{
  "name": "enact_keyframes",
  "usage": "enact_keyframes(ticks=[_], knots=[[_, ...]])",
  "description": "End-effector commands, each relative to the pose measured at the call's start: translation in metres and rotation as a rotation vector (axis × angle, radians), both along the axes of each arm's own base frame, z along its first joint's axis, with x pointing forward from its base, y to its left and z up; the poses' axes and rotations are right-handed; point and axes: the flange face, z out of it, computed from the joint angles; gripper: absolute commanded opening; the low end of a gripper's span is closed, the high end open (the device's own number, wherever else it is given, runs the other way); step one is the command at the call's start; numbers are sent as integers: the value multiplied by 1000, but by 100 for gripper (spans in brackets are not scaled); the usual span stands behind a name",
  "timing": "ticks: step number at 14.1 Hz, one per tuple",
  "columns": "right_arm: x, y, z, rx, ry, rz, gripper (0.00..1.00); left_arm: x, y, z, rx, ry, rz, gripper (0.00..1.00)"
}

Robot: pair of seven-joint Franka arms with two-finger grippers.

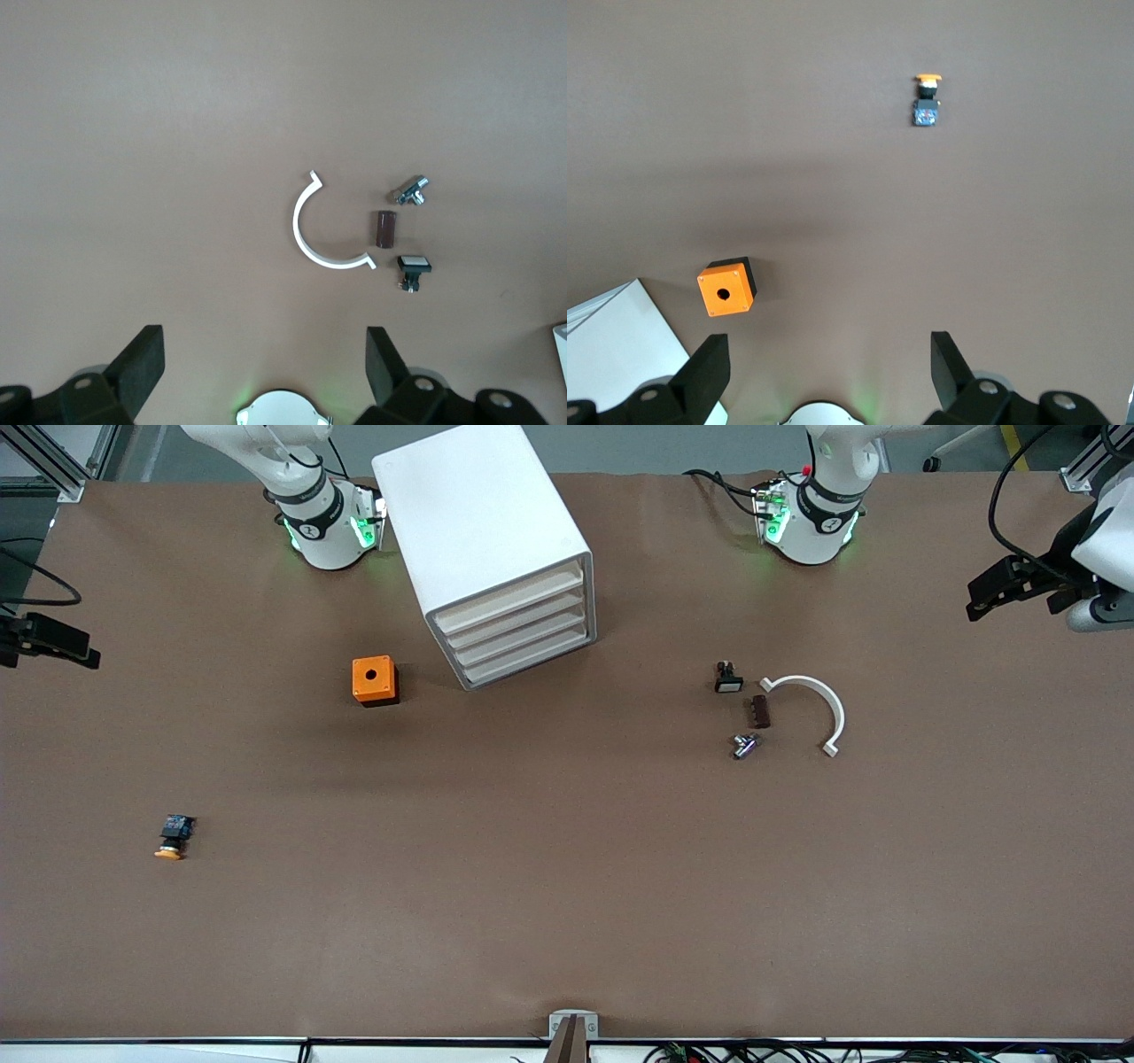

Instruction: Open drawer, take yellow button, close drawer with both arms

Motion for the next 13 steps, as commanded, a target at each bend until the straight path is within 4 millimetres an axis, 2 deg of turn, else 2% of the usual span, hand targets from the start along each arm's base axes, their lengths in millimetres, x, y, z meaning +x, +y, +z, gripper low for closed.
enact_keyframes(ticks=[1,3,7,13], knots=[[-31,3,10,20,-20,8,100,-18,-19,3,3,-36,-52,100],[-30,15,14,21,-32,32,100,-17,-34,9,41,-82,-99,100],[-25,48,24,18,-78,91,100,-12,-39,16,40,-121,-152,100],[-25,43,23,47,-77,79,100,-5,-27,14,25,-102,-120,100]])
